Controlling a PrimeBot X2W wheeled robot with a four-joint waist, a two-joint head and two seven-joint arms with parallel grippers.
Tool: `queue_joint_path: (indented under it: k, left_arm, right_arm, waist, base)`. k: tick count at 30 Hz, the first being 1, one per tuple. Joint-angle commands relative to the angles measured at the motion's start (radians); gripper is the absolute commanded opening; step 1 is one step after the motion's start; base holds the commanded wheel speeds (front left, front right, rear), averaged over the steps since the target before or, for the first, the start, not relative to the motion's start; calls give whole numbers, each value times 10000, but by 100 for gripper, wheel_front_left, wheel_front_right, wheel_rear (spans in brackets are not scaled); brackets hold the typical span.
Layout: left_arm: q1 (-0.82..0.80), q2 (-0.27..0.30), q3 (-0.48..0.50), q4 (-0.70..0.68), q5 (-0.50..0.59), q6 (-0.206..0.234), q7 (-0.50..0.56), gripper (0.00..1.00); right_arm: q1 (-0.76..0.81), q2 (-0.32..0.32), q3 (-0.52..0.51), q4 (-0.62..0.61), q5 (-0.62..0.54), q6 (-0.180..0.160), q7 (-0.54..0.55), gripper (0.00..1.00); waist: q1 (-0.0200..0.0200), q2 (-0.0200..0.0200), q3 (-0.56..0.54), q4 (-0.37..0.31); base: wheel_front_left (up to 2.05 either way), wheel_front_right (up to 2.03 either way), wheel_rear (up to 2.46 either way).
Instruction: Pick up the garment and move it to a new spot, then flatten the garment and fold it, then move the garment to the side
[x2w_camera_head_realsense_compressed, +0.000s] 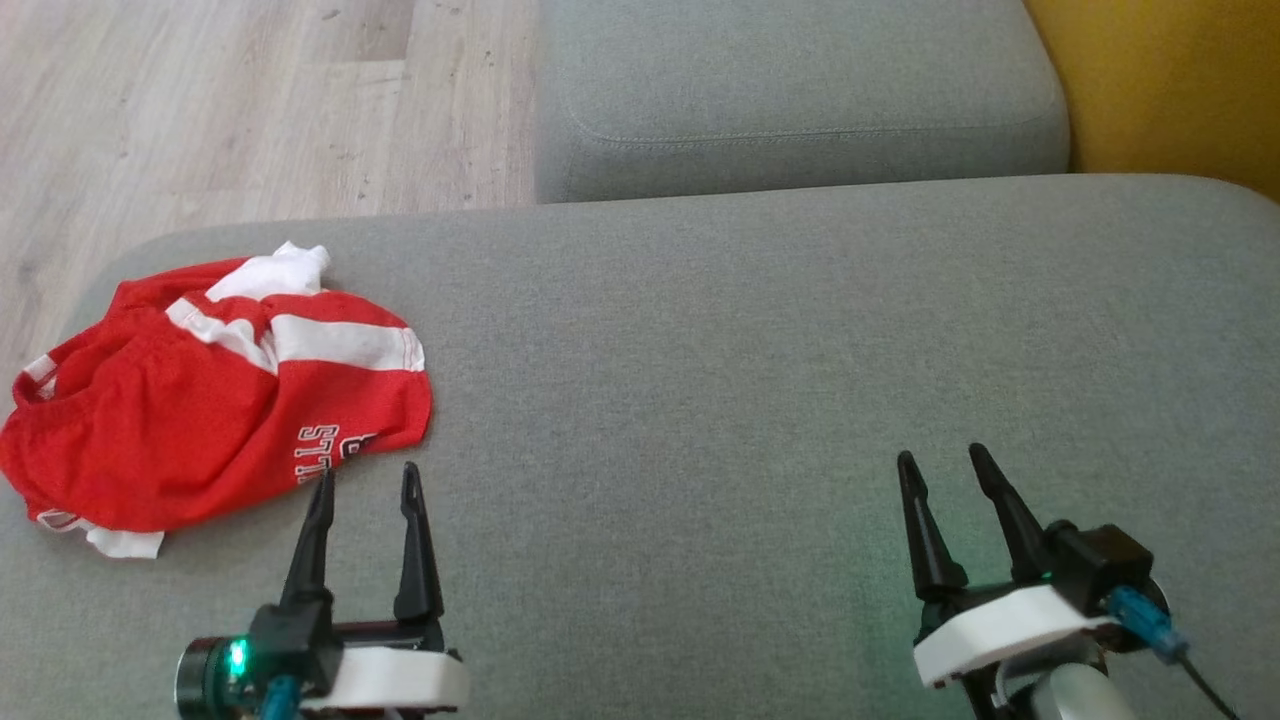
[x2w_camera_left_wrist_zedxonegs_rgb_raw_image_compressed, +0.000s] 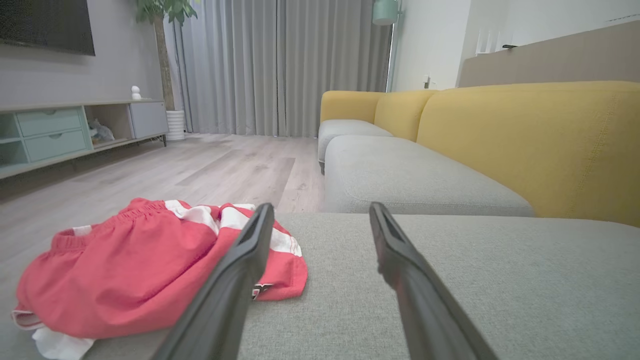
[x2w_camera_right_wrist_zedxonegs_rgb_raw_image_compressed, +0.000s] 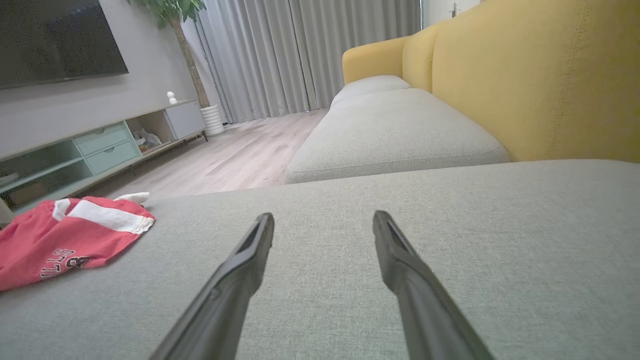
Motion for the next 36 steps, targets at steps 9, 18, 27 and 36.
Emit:
queue_joint_path:
  k: [9, 18, 27, 36]
  left_arm:
    - [-302, 77, 63, 14, 995, 103, -337, 100]
    - [-294, 77, 108, 373, 836, 85, -337, 100]
    - [-354, 77, 70, 607, 713, 131, -337, 100]
    - [-275, 77, 80, 674, 592, 239, -337, 100]
  right_arm:
    - [-570, -85, 206, 49, -1099, 77, -327, 100]
    - [-535, -85, 239, 140, -1055, 77, -327, 100]
    - [-426, -85, 252, 183, -1110, 77, -327, 100]
    - [-326, -85, 295, 155, -1169, 77, -327, 100]
  waist:
    - [0, 0, -66, 9]
    - [0, 0, -133, 9]
    - [0, 0, -126, 290]
    - [0, 0, -179, 1526]
  base:
    - [0, 0, 0]
    - [0, 0, 0]
    - [0, 0, 0]
    - [0, 0, 0]
